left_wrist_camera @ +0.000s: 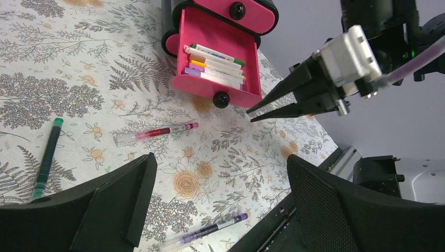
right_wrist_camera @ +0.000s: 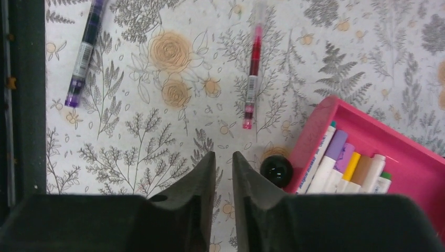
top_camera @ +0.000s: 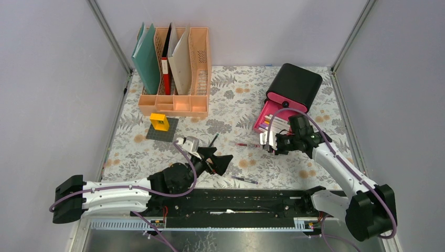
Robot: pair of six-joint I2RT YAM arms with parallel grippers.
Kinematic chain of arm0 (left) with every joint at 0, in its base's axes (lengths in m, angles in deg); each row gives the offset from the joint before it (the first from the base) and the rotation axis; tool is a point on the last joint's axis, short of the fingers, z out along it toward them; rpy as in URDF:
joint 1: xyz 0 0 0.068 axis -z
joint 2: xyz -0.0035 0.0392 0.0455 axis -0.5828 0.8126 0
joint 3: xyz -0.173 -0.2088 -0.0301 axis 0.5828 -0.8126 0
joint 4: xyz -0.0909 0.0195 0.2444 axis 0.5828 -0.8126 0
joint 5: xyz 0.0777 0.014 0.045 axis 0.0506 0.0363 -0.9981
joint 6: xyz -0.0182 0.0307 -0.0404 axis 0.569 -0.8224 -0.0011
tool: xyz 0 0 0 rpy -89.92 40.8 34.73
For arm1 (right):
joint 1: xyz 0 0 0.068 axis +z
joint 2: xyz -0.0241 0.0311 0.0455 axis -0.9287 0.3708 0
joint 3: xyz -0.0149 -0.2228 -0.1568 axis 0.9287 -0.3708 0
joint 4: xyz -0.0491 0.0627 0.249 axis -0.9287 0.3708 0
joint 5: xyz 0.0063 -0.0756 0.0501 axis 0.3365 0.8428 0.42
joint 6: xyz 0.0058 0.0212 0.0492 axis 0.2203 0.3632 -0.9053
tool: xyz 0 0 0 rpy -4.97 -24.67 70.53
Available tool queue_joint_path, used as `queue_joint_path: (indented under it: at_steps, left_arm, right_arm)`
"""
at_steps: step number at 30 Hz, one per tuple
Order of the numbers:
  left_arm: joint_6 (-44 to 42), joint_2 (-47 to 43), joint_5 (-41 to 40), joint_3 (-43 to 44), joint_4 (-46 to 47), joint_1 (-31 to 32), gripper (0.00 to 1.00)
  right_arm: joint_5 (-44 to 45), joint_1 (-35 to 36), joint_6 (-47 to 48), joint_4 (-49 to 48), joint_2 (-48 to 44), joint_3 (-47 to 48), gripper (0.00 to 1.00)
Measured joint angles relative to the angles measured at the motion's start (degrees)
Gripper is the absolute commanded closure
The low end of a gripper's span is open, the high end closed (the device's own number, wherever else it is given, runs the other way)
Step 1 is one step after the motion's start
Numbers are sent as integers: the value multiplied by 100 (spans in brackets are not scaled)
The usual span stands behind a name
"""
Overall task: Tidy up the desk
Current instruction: Close the drawer in the storage box.
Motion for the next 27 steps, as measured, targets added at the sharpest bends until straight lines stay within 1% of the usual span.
queue_joint_path:
  at_steps: [2,5,11,21,27]
  left_arm:
    - [11,-2,-4,-9,7,0,1]
    - [42,-31,-7,-70,9,0,1]
    - [90,-177,-48,-190,-2,0,1]
    - [129,-238,-70,-199,9,0,1]
    - [129,-238,-72,-199,11,0,1]
  right_arm:
    - [190,66,50,39,162,0,92]
    - [503,177,98,68,341,0,100]
    - [1316,494,131,-109,614,-98,100]
    - [2739,1012,144,-1051,949,-737,100]
    - [3467,1235,267,-1523,1268,-901,100]
